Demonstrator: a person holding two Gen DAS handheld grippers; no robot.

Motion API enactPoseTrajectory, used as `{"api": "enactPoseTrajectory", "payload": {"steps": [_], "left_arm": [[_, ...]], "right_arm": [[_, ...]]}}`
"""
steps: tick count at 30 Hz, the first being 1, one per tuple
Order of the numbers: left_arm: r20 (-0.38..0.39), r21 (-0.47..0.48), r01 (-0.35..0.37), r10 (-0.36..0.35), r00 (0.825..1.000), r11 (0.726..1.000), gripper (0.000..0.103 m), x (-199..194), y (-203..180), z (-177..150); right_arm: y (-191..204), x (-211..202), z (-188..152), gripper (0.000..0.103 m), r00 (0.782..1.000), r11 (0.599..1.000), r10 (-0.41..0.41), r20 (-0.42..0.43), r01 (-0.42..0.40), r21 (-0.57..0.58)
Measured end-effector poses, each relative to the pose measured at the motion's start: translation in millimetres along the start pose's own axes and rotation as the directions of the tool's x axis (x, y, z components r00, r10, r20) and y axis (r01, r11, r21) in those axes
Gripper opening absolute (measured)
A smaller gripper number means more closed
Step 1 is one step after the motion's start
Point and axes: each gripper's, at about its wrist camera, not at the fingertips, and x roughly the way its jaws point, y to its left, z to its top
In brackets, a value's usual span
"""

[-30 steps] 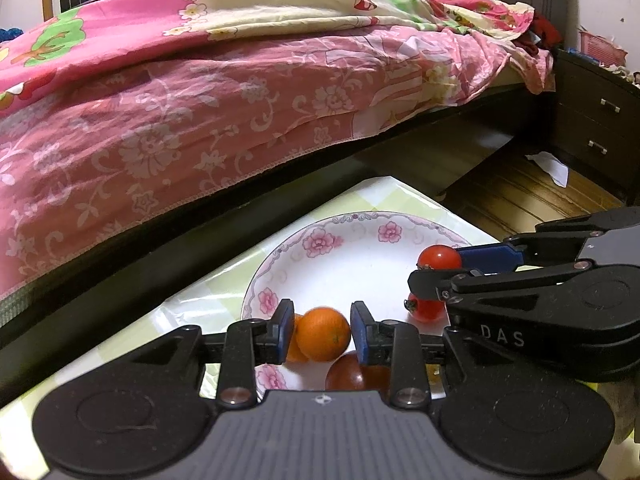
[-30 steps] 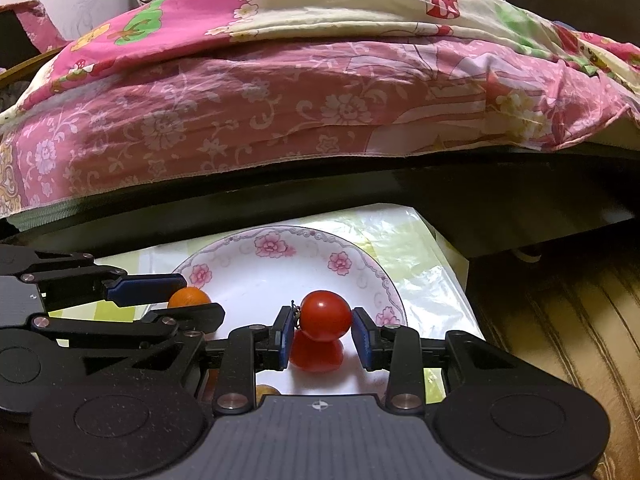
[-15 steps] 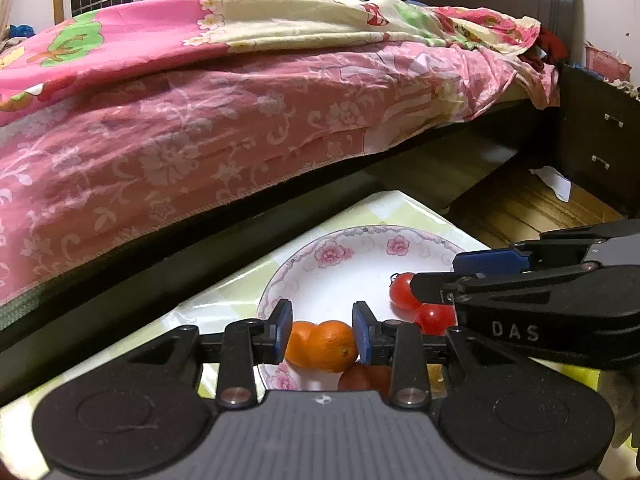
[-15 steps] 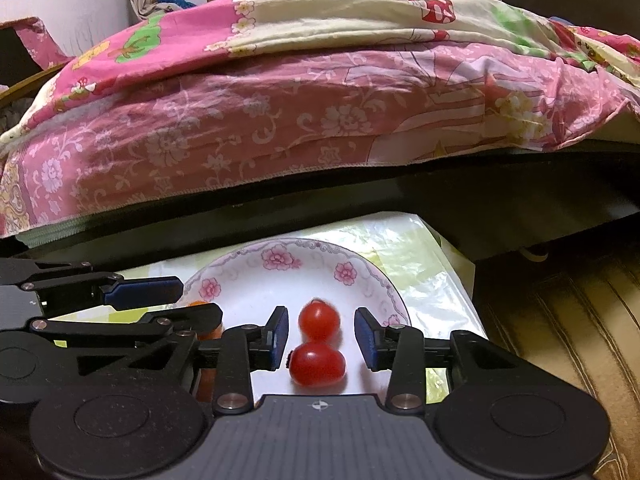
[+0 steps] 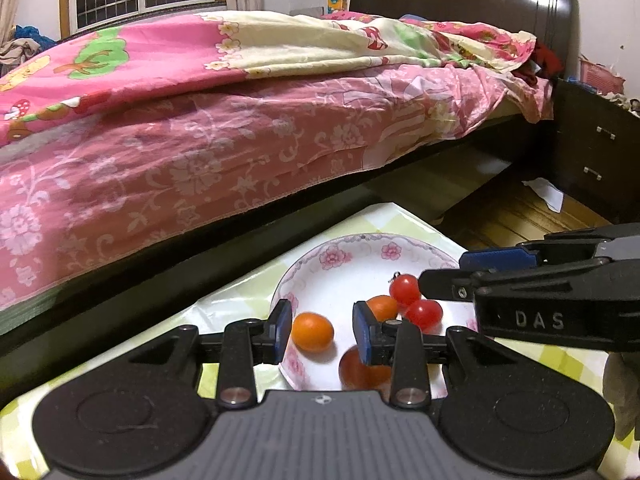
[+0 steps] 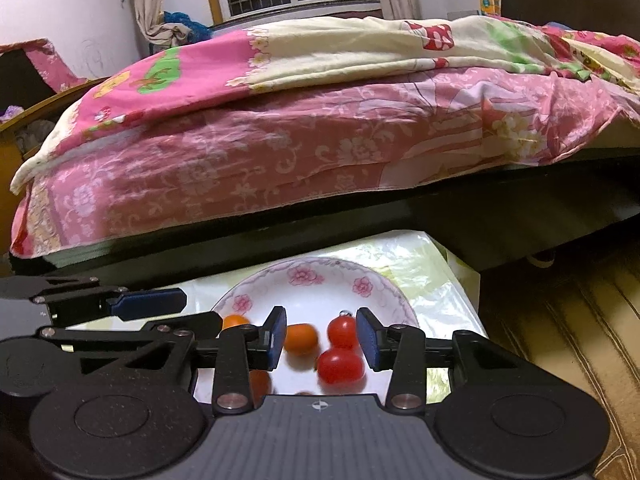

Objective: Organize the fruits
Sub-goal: 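Open the left tool over the plate while the right tool releases its tomato, then grasp the small tan fruit with the left tool while the right tool grasps a tangerine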

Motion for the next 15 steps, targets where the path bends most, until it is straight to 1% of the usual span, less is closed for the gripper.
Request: {"api": "enactPoseTrajectory", "payload": {"steps": [3,6,9,12,15], "left_arm": [[-0.004,-0.001,0.005,-0.005,1.000,1.000,0.041,-13,3,-8],[-0.020,-0.008,0.013,-0.013,1.000,1.000,0.041,-27,7,-19],[-0.043,0.003,0.009,-0.009,0.999,1.000,0.041,-40,12,-33],[-0.061,-0.001,0.011,-0.011,0.998,1.000,0.041,-51,16,-45],[-0.072,-0.031,0.023,-0.025,0.997,0.999,0.042,-59,23,-55]], "right_arm": [[9,-12,-8,0.041,1.000,0.999,0.006,-0.010,-0.007,-0.033],[18,-28,-22,0.041,0.999,0.997,0.018,-0.033,-0.020,-0.072],[25,-40,-39,0.041,0.997,0.996,0.041,-0.066,-0.046,-0.082],[38,-42,-58,0.041,0.992,0.992,0.063,-0.109,-0.074,-0.106],[50,-35,-74,0.041,0.984,0.989,0.069,-0.163,-0.089,-0.121]]}}
